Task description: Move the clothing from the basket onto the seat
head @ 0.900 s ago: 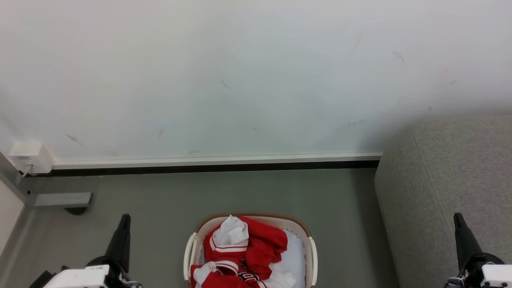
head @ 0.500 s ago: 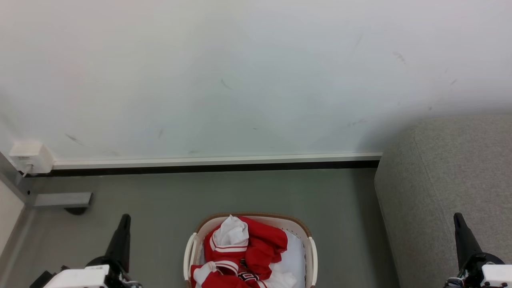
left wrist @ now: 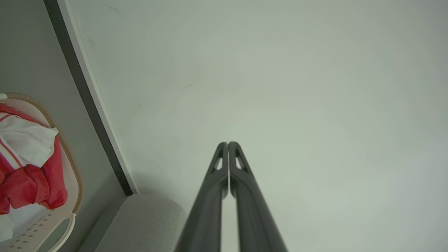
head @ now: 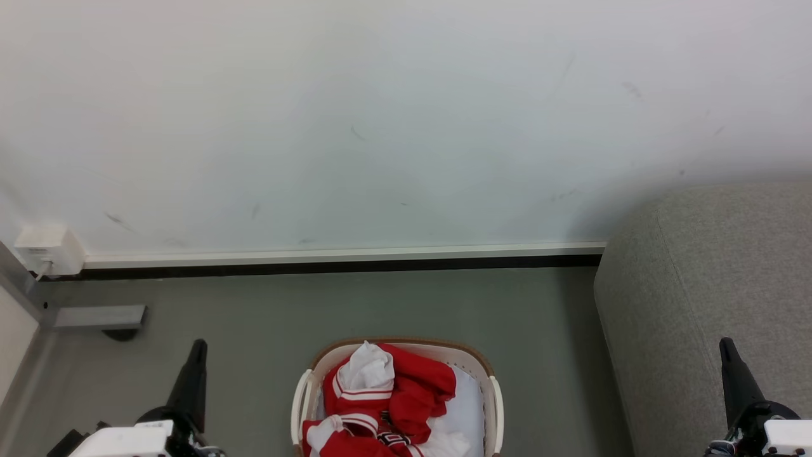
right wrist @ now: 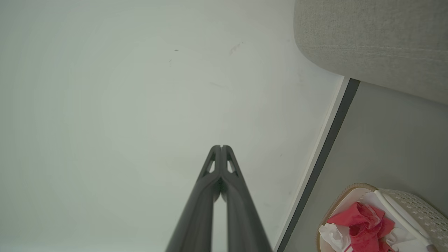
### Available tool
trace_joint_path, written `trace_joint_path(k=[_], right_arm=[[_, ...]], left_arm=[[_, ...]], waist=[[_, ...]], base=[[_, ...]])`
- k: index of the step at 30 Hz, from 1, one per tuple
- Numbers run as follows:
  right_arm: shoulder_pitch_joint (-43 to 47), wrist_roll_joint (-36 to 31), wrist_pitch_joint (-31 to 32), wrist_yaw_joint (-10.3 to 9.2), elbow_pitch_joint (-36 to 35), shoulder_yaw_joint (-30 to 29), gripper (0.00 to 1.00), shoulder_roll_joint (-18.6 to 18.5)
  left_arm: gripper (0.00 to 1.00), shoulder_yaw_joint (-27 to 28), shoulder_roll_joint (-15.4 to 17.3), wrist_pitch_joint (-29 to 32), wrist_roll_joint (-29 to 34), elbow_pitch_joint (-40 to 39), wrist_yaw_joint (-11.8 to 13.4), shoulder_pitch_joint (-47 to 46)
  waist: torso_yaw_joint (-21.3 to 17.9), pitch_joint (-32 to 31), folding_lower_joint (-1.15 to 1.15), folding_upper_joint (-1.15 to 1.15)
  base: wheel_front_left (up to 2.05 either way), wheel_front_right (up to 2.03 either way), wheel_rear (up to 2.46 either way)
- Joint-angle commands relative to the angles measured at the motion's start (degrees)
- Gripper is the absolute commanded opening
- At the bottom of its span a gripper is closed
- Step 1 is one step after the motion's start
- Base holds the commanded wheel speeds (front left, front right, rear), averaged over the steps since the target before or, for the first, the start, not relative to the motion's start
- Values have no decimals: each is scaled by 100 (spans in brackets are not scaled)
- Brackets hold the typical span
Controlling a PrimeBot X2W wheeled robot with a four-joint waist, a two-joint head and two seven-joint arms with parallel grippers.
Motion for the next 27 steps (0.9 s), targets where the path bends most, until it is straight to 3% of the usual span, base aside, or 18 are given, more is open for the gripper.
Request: trace_joint_path(k=[1,27], right_arm=[[-73,11,12,-13,-21,-19,0,-40],[-73,10,12,-13,-21,-19,0,-41]], left_arm=[[0,7,38,19,-84,-18,-24,-47],[0,7,38,19,-84,-18,-24,-47]], waist=[[0,0,0,0],[0,0,0,0]], base=[[0,0,0],[0,0,0]])
